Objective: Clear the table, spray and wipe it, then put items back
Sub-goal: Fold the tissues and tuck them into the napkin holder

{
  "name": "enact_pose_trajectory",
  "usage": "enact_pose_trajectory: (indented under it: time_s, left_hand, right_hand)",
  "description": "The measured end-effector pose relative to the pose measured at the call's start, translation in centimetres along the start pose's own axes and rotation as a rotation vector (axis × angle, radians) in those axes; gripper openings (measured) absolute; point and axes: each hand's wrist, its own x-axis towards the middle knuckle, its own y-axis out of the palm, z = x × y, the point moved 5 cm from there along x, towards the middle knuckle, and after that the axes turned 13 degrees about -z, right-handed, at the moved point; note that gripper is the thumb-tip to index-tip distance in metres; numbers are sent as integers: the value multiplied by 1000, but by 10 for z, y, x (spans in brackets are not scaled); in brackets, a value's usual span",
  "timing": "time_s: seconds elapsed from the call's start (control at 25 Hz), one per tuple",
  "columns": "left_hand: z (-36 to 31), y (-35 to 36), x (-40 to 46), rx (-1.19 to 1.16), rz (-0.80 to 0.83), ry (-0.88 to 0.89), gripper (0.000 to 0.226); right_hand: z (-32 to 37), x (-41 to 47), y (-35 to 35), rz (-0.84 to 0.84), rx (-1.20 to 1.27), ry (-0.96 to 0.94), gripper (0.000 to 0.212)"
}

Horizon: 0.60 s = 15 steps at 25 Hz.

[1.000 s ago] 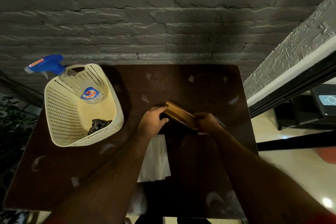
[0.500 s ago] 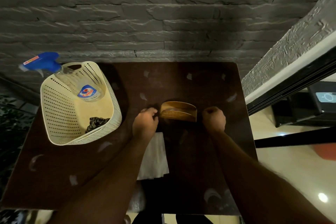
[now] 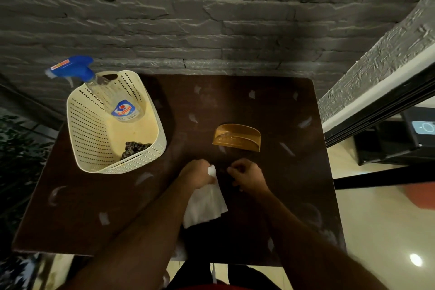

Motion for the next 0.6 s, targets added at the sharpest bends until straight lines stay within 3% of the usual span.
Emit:
enact_pose_trajectory:
  time_s: [0.12,0.16,0.2,0.28,0.36,0.48,0.6]
  left_hand:
    - [-8,-23,-3,-445,96,-84,41]
    - [-13,-34,-4,-607,100,-61,45]
    - [-17,-45,-6,-734,91,-42,45]
    - [-22,-68,-4,-863,-6,-21,32]
    - [-30,-91,2,-926,-150,34,14]
    - [-44,-123,10,-987,-323,137,3]
    - [-53,-140,18,-960,-453,174,5]
  right_hand:
    - [15,-10,19,214,-55,-141,88]
    - [19,-12,19,242,-74,-192,95]
    - [25,-10,14,251,-89,-220,90]
    - [43,-5,-6,222,-128,-250,59]
    - [69,7,-38,65,-255,-365,37]
    - [112,20,-84,-251,-468,-600,24]
    - [134,31,-97,-293,-480,-671,21]
